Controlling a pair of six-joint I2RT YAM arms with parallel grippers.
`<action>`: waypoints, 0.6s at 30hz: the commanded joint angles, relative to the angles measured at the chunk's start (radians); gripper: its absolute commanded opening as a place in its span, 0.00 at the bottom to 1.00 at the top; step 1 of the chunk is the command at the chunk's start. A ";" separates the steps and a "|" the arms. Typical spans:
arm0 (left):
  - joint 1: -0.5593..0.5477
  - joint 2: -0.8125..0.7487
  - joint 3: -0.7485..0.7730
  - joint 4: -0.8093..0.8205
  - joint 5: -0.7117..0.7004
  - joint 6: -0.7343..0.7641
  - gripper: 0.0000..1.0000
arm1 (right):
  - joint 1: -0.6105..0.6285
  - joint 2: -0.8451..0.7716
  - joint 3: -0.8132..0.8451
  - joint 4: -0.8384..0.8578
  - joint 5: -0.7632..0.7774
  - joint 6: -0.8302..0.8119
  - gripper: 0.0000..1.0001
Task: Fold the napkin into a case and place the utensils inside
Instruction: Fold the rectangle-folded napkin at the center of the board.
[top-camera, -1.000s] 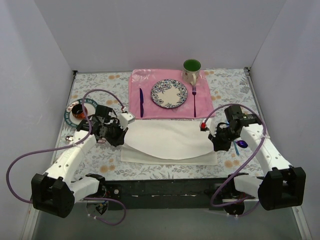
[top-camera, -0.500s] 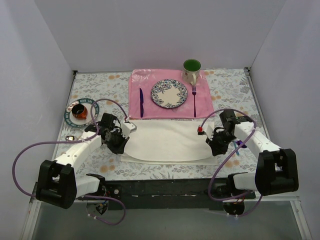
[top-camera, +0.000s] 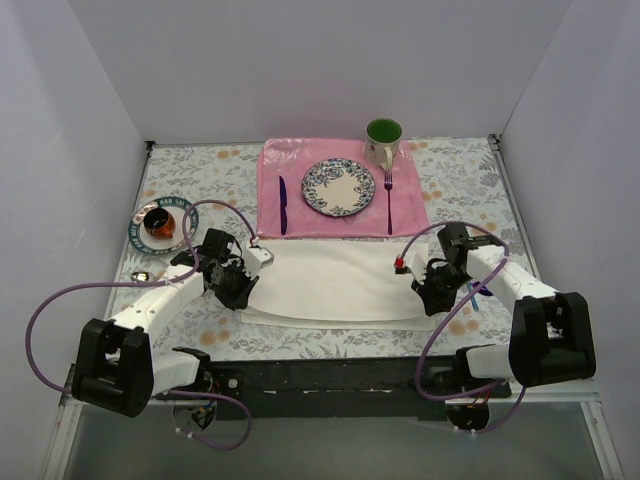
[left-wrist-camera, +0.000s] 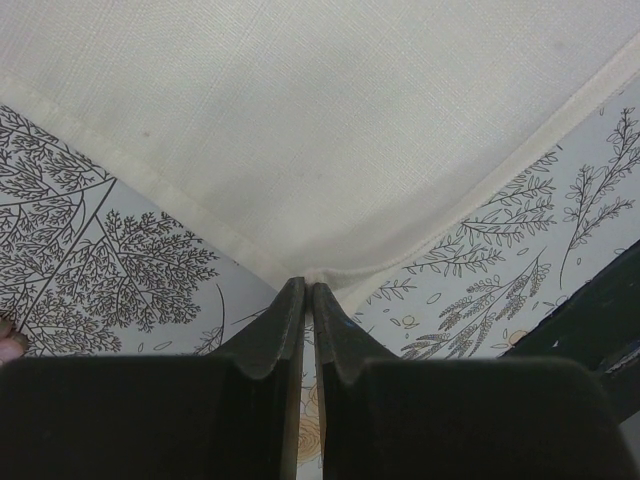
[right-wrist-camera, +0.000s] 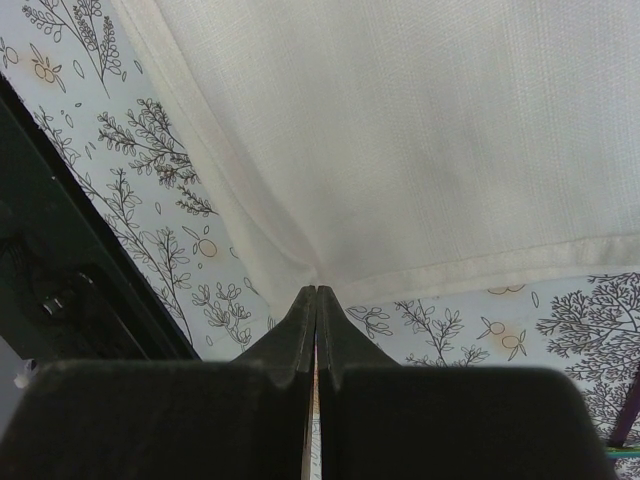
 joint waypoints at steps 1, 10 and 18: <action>-0.004 -0.014 -0.002 0.003 -0.008 0.020 0.00 | 0.001 0.000 0.023 -0.014 0.002 -0.025 0.01; -0.004 -0.017 0.051 -0.032 0.013 0.000 0.00 | 0.001 -0.020 0.076 -0.094 -0.030 -0.041 0.01; -0.002 -0.044 0.167 -0.085 0.019 -0.019 0.00 | 0.001 -0.092 0.227 -0.270 -0.081 -0.088 0.01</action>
